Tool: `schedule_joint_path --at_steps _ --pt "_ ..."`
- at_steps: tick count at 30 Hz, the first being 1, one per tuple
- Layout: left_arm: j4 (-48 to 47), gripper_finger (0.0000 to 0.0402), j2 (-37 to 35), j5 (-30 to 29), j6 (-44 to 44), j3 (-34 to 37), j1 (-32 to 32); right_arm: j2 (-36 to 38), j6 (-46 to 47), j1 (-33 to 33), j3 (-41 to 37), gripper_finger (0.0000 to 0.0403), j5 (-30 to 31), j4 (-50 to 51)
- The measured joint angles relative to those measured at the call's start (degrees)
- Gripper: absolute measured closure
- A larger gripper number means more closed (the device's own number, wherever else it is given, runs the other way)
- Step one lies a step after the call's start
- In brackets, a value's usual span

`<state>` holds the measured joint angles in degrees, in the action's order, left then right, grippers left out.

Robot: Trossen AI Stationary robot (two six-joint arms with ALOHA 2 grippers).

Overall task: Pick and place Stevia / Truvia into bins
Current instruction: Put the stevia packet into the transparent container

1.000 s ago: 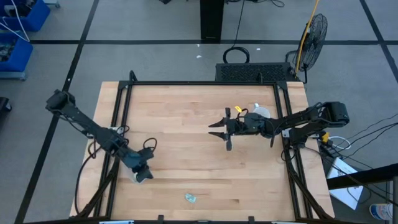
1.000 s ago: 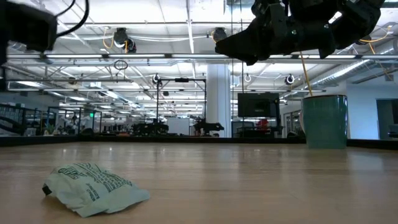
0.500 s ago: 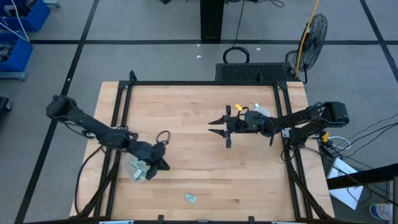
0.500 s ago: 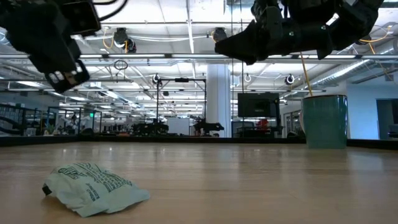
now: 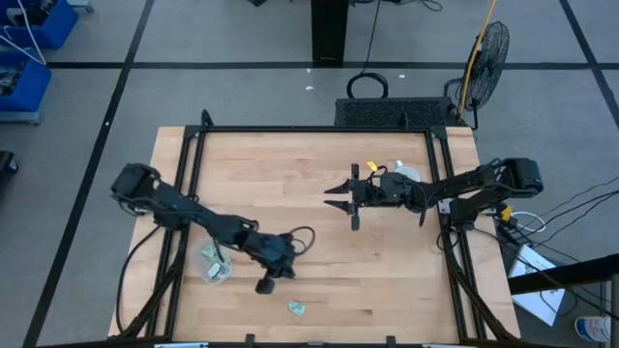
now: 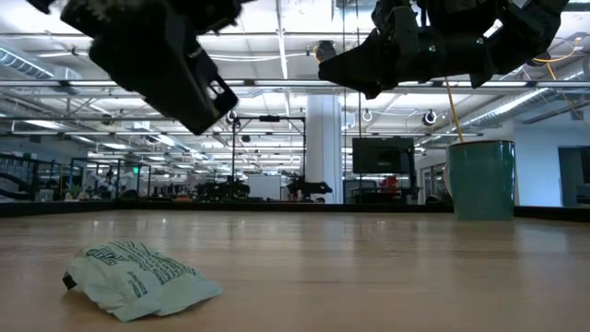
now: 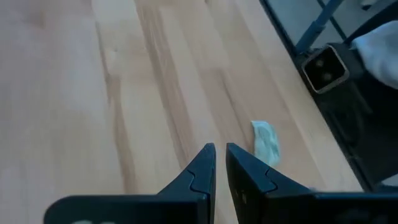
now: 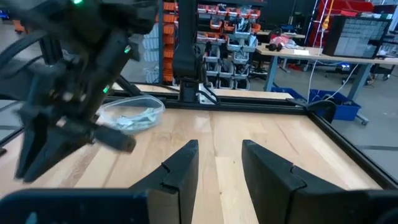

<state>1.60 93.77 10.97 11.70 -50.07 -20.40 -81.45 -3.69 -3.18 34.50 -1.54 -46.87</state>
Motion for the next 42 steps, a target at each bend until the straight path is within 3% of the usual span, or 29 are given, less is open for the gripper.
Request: schedule_joint_path --at_steps 7,12,20,27,42 --pt "-5.3 0.0356 7.6 1.1 1.3 -6.6 -1.6 0.0 4.2 0.8 0.0 0.0286 0.0 4.2" --pt "-6.2 0.0310 10.5 0.6 2.2 -9.9 -3.6 0.0 8.8 2.8 0.0 0.0287 0.0 6.9" --pt "-7.7 0.0233 13.5 -9.4 -2.7 -11.2 -8.7 0.0 7.0 9.0 0.0 0.0287 0.4 4.8" --pt "-9.0 0.0229 15.9 -12.0 -1.9 -11.1 -11.5 0.0 6.0 10.4 0.0 0.0287 5.8 2.9" --pt "-5.6 0.0229 15.0 -11.5 -0.9 -11.3 -12.9 0.0 6.0 10.4 0.0 0.0287 6.0 2.9"
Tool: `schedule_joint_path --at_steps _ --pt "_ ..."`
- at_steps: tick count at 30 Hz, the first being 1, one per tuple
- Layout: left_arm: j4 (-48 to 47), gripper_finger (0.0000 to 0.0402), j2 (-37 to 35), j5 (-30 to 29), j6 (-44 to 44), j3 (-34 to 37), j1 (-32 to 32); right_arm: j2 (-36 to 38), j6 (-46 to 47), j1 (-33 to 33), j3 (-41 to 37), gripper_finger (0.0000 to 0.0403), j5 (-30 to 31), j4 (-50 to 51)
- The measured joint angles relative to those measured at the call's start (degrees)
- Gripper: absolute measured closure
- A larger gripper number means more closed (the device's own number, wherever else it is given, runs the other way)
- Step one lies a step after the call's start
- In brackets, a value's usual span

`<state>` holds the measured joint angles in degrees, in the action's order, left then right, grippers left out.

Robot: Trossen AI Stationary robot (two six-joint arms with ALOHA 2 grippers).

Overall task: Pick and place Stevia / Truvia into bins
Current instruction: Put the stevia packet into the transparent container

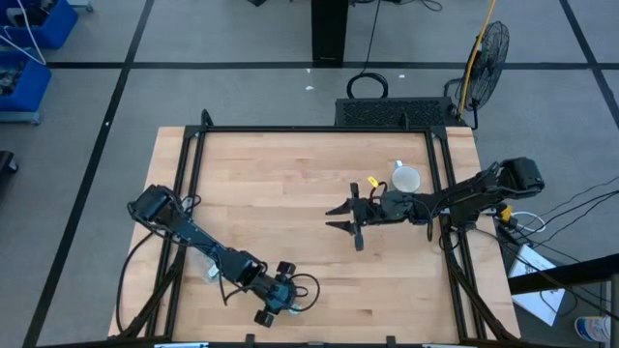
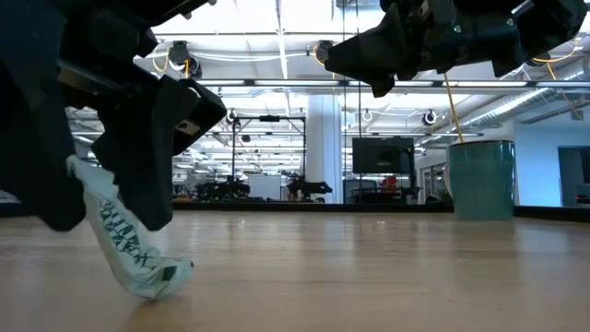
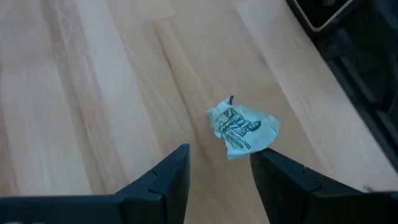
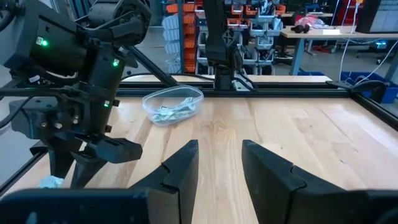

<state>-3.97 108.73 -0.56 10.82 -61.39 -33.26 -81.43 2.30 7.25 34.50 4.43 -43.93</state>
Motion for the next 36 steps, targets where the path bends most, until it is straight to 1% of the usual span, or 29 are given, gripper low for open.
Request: schedule_joint_path --at_steps 13,18,20,22,24,30,31,36 --pt "0.1 0.0229 0.0 0.3 -7.7 0.0 0.0 0.0 0.0 0.0 0.0 0.0287 0.0 -0.2" --pt "1.5 0.0229 0.0 0.4 -11.2 0.0 -0.3 0.0 0.0 0.0 0.0 0.0287 0.0 -0.2" --pt "1.6 0.0235 0.0 0.4 -13.1 0.0 -0.7 0.0 0.0 0.0 0.0 0.0287 0.0 -0.2" --pt "1.6 0.0253 0.0 0.4 -14.7 0.0 -1.0 0.0 0.0 0.0 0.0 0.0287 0.0 -0.2" --pt "1.6 0.0281 0.0 0.5 -15.4 0.0 -1.2 0.0 0.0 0.0 0.0 0.0287 0.0 -0.2" --pt "1.6 0.0385 0.0 0.5 -15.2 0.0 -1.3 0.0 0.0 0.0 0.0 0.0287 0.0 -0.2" --pt "1.6 0.0392 0.0 0.5 -15.2 0.0 -1.3 0.0 0.0 0.0 0.0 0.0287 0.0 -0.2" --pt "1.6 0.0394 0.0 0.5 -16.1 0.0 -1.3 0.0 0.0 0.0 0.0 0.0287 0.0 -0.2"
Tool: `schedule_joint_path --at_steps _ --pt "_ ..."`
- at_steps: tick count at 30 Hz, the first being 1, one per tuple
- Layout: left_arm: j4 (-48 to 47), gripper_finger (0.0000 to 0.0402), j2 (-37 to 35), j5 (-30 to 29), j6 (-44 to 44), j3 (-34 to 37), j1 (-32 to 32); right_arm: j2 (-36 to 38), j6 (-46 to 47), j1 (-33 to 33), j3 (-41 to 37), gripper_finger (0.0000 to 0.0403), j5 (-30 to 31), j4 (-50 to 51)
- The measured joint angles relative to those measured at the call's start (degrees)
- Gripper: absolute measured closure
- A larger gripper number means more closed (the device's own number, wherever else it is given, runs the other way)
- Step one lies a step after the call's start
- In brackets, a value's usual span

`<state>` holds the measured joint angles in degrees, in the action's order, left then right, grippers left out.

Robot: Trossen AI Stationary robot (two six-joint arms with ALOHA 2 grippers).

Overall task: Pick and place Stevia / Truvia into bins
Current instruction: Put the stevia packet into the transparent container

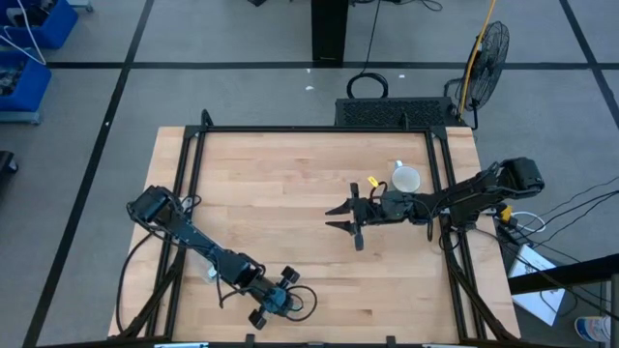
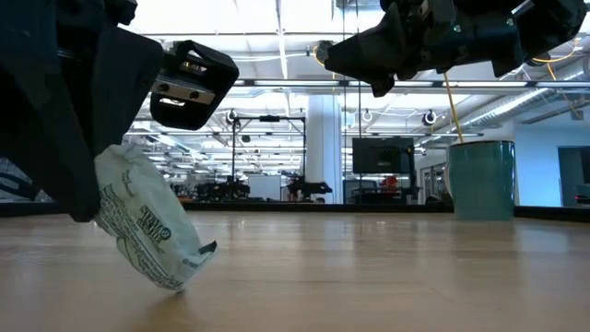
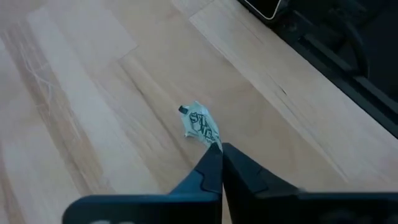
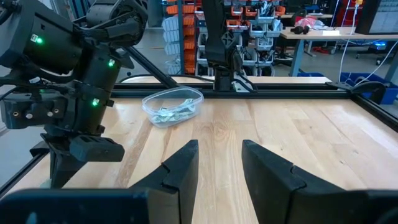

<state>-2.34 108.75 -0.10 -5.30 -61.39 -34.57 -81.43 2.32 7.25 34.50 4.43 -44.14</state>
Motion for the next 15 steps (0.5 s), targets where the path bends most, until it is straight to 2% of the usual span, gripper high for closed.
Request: schedule_joint_path --at_steps 5,7,11,15 --pt "-4.3 0.0397 -3.6 -0.7 1.5 0.0 -0.2 0.0 0.0 0.0 0.0 0.0287 0.0 0.0" --pt "-10.8 0.0398 -7.4 -2.8 3.4 0.0 -0.6 0.0 0.0 0.0 0.0 0.0287 0.0 -0.1" --pt "-24.4 0.0398 -16.7 -9.4 12.3 0.0 -1.9 0.0 0.0 0.0 0.0 0.0287 0.0 -0.3" --pt "-38.5 0.0398 -25.8 -14.2 25.5 0.0 -4.5 0.0 0.0 0.0 0.0 0.0287 0.0 -0.2"
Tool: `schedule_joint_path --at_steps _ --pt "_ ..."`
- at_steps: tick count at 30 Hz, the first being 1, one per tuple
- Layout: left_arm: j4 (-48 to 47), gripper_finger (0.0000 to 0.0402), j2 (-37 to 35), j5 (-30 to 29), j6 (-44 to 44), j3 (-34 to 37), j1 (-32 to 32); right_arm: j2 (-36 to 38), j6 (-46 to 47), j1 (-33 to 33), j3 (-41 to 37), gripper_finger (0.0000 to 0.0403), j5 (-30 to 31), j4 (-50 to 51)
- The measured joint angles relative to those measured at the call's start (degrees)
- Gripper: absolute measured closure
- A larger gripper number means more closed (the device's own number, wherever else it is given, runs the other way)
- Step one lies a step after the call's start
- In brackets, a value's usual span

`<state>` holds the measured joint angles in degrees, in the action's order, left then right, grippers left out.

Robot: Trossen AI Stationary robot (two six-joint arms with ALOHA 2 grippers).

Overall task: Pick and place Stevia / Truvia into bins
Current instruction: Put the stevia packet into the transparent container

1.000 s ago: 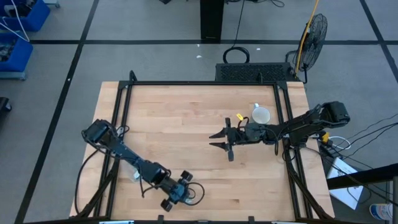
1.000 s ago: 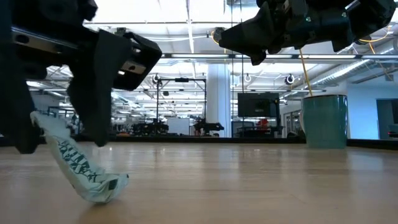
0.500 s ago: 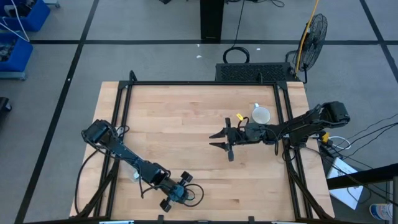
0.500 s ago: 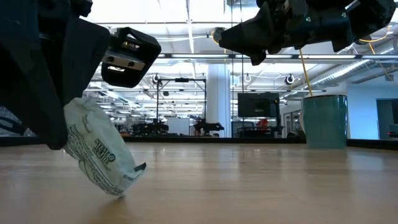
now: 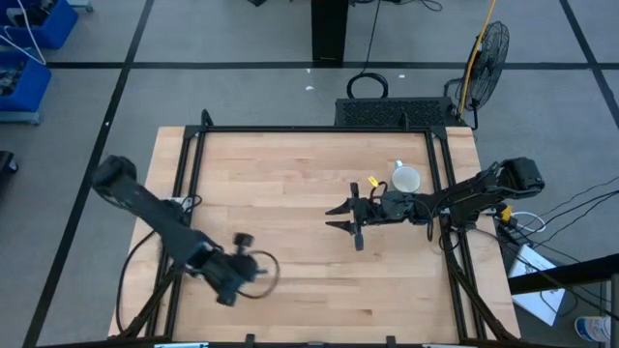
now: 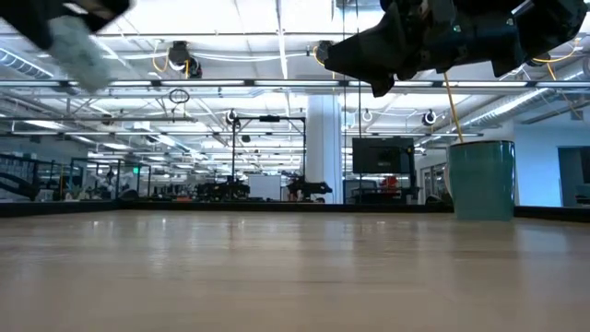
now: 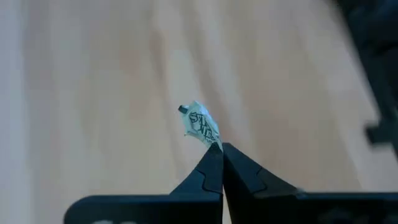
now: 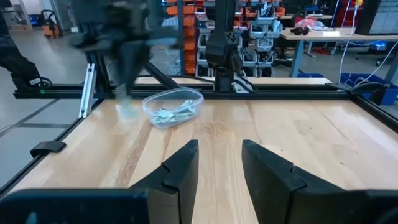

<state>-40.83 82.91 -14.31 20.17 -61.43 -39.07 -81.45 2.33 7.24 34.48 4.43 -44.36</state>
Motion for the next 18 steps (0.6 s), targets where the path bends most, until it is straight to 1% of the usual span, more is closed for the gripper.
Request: schedule_joint_path --at_steps 2,4,7,10,15,18 --pt "-7.8 0.0399 -3.4 -1.5 8.2 0.0 -1.6 0.0 0.0 0.0 0.0 0.0287 0.0 0.0" --pt "-14.3 0.0399 -5.5 -1.8 16.6 0.0 -3.2 0.0 0.0 0.0 0.0 0.0287 0.0 0.0" --pt "-25.3 0.0398 -6.3 -1.7 28.2 0.1 -5.8 0.0 0.0 0.0 0.0 0.0287 0.0 0.0" --pt "-31.6 0.0399 -6.1 0.6 37.1 1.0 -8.3 0.0 0.0 0.0 0.0 0.0287 0.0 0.0" --pt "-31.9 0.0399 -6.1 7.3 47.0 5.6 -10.7 0.0 0.0 0.0 0.0 0.0287 0.0 0.0" --pt "-27.4 0.0398 -6.1 10.7 50.4 9.2 -11.0 0.0 0.0 0.0 0.0 0.0287 0.0 0.0"
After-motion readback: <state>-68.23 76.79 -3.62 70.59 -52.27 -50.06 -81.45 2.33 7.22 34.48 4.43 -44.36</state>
